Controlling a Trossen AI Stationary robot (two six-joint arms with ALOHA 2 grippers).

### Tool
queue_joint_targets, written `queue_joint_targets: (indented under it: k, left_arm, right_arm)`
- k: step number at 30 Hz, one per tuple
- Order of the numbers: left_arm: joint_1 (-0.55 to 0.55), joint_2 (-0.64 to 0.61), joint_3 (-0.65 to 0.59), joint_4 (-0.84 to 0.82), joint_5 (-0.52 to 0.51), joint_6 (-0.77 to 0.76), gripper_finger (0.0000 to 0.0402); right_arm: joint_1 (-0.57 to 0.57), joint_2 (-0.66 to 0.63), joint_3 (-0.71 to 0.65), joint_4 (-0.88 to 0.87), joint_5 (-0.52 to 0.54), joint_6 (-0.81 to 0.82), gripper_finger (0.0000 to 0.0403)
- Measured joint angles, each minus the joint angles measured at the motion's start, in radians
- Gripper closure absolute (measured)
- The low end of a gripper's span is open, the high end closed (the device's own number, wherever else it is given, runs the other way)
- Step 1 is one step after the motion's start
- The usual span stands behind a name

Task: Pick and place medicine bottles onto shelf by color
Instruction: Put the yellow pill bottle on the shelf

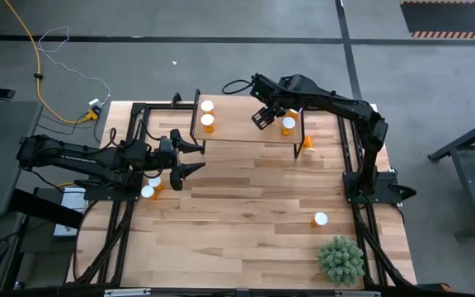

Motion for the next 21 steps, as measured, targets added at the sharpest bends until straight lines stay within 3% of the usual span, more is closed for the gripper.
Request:
queue_joint_targets:
  k: [15,21]
  left_arm:
    - [0.0,0.0,0.0,0.0,0.0,0.0,0.014]
    - [0.0,0.0,0.0,0.0,0.0,-0.001,0.014]
  right_arm:
    - [0.0,0.0,-0.001,-0.032,-0.001,-0.027,0.0198]
    - [0.0,0.0,-0.001,-0.032,-0.001,-0.034,0.0158]
